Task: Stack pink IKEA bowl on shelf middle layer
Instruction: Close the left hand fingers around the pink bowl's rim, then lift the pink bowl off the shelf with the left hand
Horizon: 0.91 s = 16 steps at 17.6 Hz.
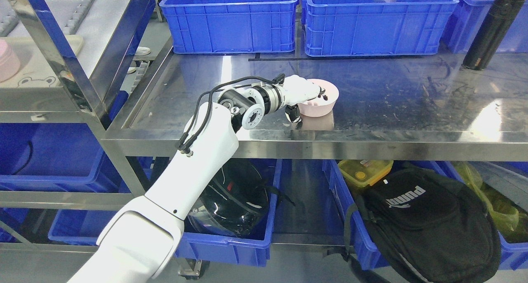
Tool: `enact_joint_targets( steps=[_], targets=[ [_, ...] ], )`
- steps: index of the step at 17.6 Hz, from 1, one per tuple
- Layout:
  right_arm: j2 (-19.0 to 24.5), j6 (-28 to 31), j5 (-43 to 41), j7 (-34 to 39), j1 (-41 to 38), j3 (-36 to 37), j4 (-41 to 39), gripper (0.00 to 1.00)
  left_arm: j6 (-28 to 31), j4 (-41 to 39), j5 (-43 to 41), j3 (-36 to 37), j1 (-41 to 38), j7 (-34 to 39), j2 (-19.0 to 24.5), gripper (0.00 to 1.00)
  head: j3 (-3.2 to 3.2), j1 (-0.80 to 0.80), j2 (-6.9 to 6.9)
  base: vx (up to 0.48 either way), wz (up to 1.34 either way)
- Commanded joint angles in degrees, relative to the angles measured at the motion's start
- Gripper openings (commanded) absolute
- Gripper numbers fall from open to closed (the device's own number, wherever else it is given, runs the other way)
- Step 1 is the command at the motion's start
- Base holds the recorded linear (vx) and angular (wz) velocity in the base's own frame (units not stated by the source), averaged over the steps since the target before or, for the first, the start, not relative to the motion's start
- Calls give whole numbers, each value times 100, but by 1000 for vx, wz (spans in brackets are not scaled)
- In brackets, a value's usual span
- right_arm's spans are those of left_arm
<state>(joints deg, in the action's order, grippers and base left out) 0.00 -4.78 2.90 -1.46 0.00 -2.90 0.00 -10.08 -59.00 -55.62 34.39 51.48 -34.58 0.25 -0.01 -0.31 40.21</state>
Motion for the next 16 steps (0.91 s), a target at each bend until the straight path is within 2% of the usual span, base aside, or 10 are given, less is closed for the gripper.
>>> enact_joint_targets(
  steps=[1,7,8,10,12,16],
  targets=[
    [-100,4,0,-3,-123,0,-100,100,-56,565,261,314,28,39,75,65,0,0,0,0,0],
    [-100,4,0,-3,-123,0,-100,100,-214,609,297,350,37,39,75,46,0,0,0,0,0],
    [-100,4,0,-3,-123,0,-100,100,-214,609,297,350,29,39,75,39,0,0,0,0,0],
    [-100,4,0,-3,-123,0,-100,100,-214,539,279,227,28,39,75,14,0,0,0,0,0],
    [-100,4,0,-3,-123,0,-100,100,-223,434,297,-106,28,204,75,1,0,0,0,0,0],
    [-100,4,0,-3,-123,0,-100,100,-390,30,341,-625,20,408,75,0,0,0,0,0,0]
  ],
)
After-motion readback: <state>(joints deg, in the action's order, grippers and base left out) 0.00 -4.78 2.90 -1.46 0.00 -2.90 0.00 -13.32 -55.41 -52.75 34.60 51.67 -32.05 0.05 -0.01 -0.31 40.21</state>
